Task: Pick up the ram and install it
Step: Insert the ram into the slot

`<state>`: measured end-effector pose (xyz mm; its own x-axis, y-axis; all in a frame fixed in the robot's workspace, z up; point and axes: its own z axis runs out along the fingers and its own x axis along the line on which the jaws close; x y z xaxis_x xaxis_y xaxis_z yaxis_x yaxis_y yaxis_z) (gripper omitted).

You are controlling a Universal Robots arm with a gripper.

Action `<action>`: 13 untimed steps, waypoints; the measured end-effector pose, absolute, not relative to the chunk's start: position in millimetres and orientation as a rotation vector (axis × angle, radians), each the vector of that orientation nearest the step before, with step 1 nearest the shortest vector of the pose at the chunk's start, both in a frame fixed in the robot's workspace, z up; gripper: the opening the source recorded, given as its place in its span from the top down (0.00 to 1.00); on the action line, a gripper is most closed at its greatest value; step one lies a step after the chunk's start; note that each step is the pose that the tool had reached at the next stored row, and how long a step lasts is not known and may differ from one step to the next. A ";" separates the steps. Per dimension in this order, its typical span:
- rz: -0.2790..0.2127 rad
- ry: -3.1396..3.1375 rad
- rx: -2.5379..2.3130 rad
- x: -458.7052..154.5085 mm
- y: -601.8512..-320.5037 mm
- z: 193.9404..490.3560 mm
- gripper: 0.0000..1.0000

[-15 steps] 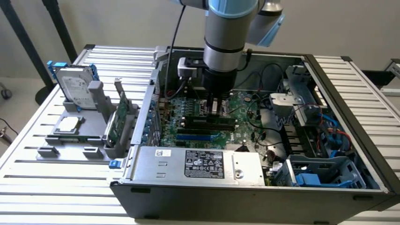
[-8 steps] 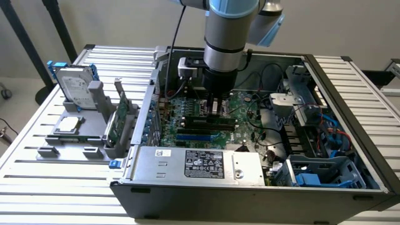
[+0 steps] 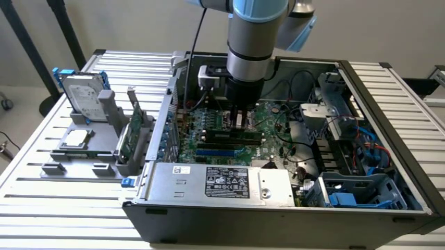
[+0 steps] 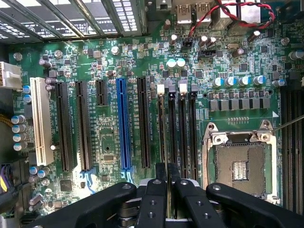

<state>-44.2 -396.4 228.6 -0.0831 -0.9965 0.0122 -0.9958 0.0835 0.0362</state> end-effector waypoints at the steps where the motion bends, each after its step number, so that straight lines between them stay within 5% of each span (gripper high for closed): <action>1: -0.029 -2.287 2.104 -44.2 -396.5 228.5 0.86; 13: -0.029 -2.287 2.104 -44.1 -396.7 225.7 0.86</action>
<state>-44.1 -396.7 225.7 -0.0831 -0.9965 0.0122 -0.9959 0.0835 0.0362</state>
